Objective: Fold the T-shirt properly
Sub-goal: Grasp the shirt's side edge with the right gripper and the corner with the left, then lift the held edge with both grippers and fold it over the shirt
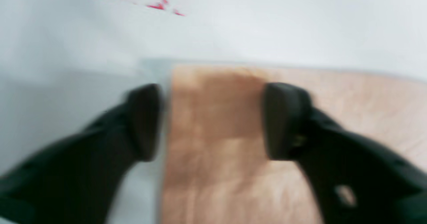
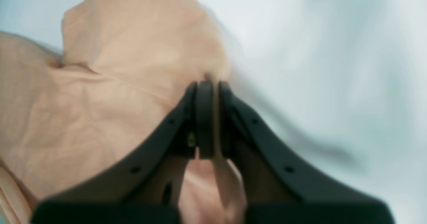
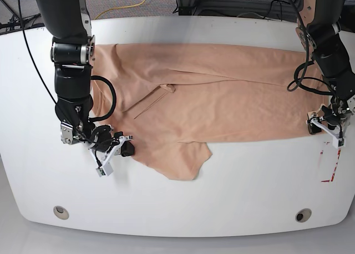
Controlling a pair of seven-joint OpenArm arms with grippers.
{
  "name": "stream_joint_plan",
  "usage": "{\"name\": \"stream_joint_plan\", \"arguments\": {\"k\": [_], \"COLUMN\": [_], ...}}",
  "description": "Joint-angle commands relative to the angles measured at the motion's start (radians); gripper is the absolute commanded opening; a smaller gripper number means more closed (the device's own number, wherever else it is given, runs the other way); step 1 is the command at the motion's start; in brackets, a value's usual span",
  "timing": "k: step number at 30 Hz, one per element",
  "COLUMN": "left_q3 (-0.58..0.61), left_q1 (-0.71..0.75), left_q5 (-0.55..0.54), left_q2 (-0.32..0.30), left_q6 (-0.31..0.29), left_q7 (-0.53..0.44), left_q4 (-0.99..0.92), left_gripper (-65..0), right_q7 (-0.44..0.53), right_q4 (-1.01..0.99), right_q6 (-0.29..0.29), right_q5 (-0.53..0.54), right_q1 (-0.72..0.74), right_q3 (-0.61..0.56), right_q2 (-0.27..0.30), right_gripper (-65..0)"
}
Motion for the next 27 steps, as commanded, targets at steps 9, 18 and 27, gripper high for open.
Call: {"name": "stream_joint_plan", "arguments": {"k": [9, 18, 27], "left_q3": [0.041, 0.036, 0.036], "left_q1": [-0.020, -0.019, 0.089], "left_q5": [-0.008, -0.013, -0.014], "left_q2": [-0.005, -0.006, 0.049], "left_q6": [-0.004, -0.110, -0.177], "left_q7": [-0.105, -0.103, -0.102], "left_q4": [0.019, 0.075, 0.361], "left_gripper": [-65.0, -65.0, -65.0], "right_q7": [0.015, -0.132, -0.296], "right_q4": [0.084, 0.291, 0.595], "right_q6": [0.011, 0.011, 0.011], "right_q5": [0.023, 0.023, 0.033], "right_q1": [0.041, 0.027, -0.068], "right_q3": [0.003, 0.011, 0.014], "right_q2": [0.038, 0.073, 0.099], "right_gripper": [-65.0, -65.0, -65.0]}}
